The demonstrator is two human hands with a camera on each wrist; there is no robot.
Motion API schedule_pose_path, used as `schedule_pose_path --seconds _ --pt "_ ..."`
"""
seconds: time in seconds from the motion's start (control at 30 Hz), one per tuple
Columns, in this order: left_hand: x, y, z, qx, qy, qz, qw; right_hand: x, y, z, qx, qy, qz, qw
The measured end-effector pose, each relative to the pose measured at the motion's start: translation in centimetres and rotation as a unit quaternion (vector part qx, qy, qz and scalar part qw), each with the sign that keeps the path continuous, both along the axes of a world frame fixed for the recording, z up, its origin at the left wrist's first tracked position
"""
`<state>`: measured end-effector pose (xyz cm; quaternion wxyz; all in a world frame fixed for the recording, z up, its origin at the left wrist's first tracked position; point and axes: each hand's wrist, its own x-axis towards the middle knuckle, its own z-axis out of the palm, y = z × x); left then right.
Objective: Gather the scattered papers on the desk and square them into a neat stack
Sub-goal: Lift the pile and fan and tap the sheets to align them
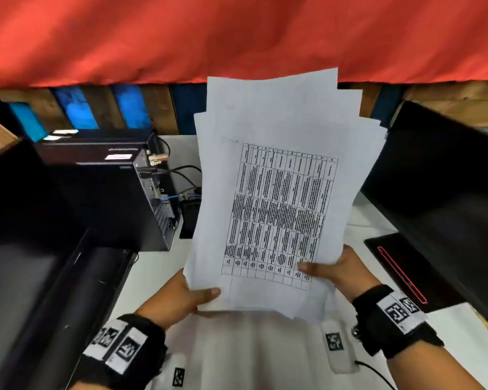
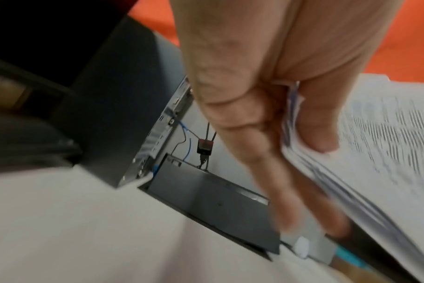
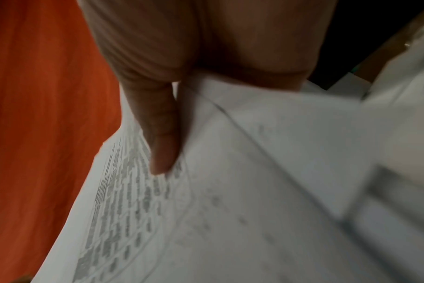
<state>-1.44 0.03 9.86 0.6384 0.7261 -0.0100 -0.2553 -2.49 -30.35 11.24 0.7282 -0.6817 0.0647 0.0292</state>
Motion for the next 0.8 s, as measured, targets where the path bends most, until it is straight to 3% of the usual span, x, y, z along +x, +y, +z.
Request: schedule_pose_path --seconds 0.1,0.37,0.6,0.8 --pt "0.7 -0.7 -0.9 0.044 -0.082 0.073 0.993 0.7 0.5 -0.8 -0.002 0.001 -0.049 0.999" --pt "3.5 -2.1 -0.4 -0.076 -0.150 0.196 0.966 2.0 2.1 -2.7 -0.007 0.016 -0.079 0.997" --pt "4.1 -2.7 -1.1 -0.086 -0.192 0.221 0.952 2.9 2.5 -1.6 -0.013 -0.015 -0.093 0.995" --pt "5.0 -3.5 1.1 -0.073 -0.246 0.246 0.934 3.9 2.8 0.4 0.025 -0.082 -0.145 0.986"
